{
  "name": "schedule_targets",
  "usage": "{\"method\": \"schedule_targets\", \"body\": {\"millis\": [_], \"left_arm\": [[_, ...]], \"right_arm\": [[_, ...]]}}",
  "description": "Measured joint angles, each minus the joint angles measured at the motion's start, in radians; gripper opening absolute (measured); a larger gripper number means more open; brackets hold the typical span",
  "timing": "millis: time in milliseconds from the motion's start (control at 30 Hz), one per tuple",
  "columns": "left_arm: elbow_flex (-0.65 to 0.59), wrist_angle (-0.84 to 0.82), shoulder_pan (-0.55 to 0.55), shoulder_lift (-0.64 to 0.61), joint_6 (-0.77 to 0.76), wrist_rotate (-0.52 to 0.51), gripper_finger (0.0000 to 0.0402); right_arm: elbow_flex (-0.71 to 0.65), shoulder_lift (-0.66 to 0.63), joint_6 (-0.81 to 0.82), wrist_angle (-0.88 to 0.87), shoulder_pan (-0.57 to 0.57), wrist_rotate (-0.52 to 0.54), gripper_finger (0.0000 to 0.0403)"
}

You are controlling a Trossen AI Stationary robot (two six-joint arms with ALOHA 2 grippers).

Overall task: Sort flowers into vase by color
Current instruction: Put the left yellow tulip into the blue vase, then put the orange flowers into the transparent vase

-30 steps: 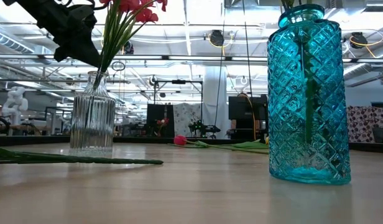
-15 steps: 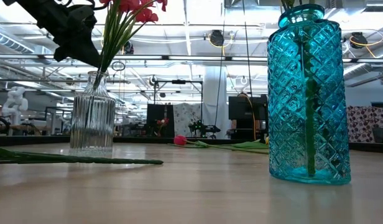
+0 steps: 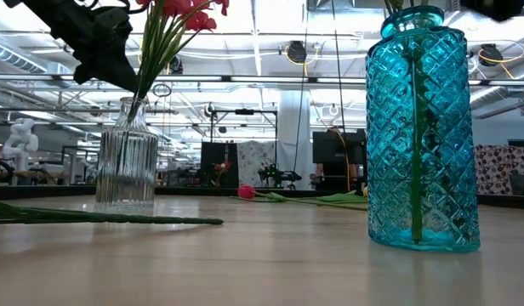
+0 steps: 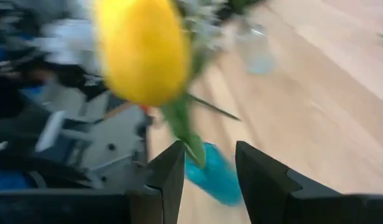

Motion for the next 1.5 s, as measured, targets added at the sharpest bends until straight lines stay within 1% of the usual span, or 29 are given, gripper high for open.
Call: {"method": "schedule_targets", "body": {"millis": [133,233,300,367,433,533,633,700,967,1167,1300,1433,1500], "left_arm": [[0.0,0.0,0.0,0.0,0.0,0.0,0.0074],[0.0,0.0,0.0,0.0,0.0,0.0,0.0074],[0.0,0.0,0.0,0.0,0.0,-0.001,0.0074],[0.0,0.001,0.0,0.0,0.0,-0.017,0.0074],[0.0,0.002,0.0,0.0,0.0,-0.04,0.0074],[0.0,0.003,0.0,0.0,0.0,-0.075,0.0074],[0.0,0.004,0.0,0.0,-0.027,-0.104,0.0074],[0.0,0.003,0.0,0.0,-0.052,-0.113,0.0074],[0.0,0.002,0.002,0.0,-0.042,-0.158,0.0074],[0.0,-0.001,0.003,0.0,-0.027,-0.159,0.0074],[0.0,-0.005,0.003,0.0,-0.027,-0.152,0.0074],[0.0,-0.065,0.003,0.0,-0.03,-0.149,0.0074],[0.0,-0.109,0.003,0.0,-0.058,-0.139,0.0074]], "right_arm": [[0.0,-0.001,0.179,-0.196,-0.056,0.0,0.0133],[0.0,-0.001,0.378,-0.361,-0.102,-0.006,0.0123],[0.0,-0.001,0.527,-0.47,-0.128,-0.008,0.0111],[0.0,-0.001,0.635,-0.568,-0.151,-0.009,0.0095],[0.0,-0.001,0.703,-0.63,-0.174,-0.011,0.0078],[0.0,-0.001,0.766,-0.658,-0.219,-0.005,0.0046],[0.0,0.002,0.771,-0.654,-0.271,-0.002,0.0012],[0.0,0.01,0.75,-0.635,-0.309,-0.003,0.0004],[0.0,0.045,0.656,-0.524,-0.46,-0.002,0.0002],[0.0,0.071,0.609,-0.447,-0.548,-0.005,0.0001],[0.0,0.103,0.535,-0.374,-0.601,-0.009,0.0001],[0.0,0.137,0.465,-0.296,-0.652,-0.022,0.0001],[0.0,0.152,0.446,-0.278,-0.68,-0.065,0.0001]]}}
